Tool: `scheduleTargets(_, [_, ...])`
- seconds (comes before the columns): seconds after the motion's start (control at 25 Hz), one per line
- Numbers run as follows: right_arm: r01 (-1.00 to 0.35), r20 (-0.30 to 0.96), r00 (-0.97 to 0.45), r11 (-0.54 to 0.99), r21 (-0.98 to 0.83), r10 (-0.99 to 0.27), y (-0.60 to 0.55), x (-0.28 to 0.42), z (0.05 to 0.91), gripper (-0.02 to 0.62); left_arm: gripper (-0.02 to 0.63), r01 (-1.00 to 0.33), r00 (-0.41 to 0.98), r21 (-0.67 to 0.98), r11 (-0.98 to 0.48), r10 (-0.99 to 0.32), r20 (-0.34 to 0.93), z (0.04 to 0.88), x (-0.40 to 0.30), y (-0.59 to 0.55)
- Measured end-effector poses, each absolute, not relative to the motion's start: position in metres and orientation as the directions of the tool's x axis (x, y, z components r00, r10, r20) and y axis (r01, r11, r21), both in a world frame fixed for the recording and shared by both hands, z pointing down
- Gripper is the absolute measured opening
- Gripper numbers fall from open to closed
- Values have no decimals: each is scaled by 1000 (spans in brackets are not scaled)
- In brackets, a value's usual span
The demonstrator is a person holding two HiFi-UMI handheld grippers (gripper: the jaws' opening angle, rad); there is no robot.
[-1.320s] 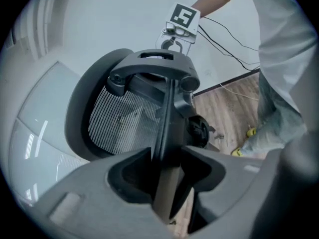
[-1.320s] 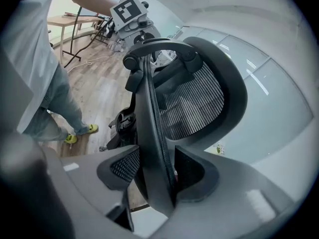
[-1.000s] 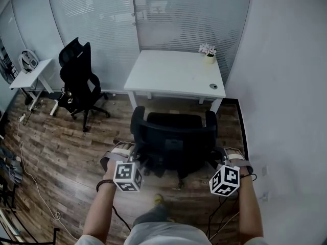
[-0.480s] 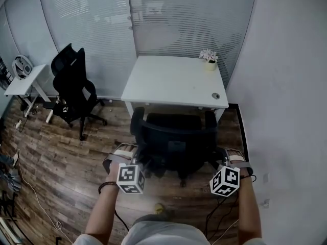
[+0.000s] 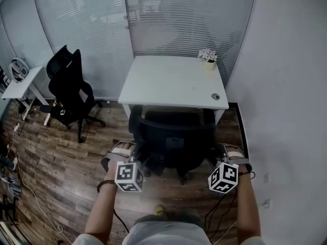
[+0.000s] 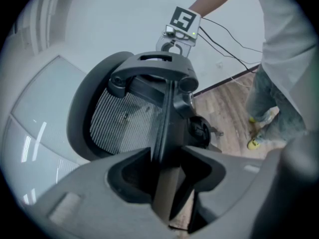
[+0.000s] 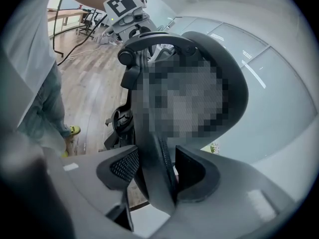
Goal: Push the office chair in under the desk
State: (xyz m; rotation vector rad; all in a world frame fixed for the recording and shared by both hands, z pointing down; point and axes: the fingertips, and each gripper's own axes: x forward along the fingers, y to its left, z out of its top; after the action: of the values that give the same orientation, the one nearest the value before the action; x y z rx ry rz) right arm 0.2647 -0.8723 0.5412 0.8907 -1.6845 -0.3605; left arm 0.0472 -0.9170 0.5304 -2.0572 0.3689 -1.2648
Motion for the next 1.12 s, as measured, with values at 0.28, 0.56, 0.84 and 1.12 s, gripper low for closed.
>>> scheduleTargets(0.28, [-354, 670, -95, 654, 668, -736, -871, 267, 539, 215, 195, 77, 478, -673, -735, -566, 672, 530, 51, -919])
scheduleTargets(0.56, [-332, 626, -111, 623, 708, -772, -866, 266, 533, 215, 231, -18, 486, -662, -750, -585, 649, 526, 54, -917])
scheduleTargets(0.84, [-372, 601, -132, 601, 707, -788, -851, 267, 518, 215, 238, -127, 506, -636, -761, -601, 618, 512, 47, -907])
scheduleTargets(1.12, [-575, 512, -169, 506, 643, -842, -837, 271, 496, 210, 209, -333, 557, -585, -740, -654, 511, 487, 41, -900])
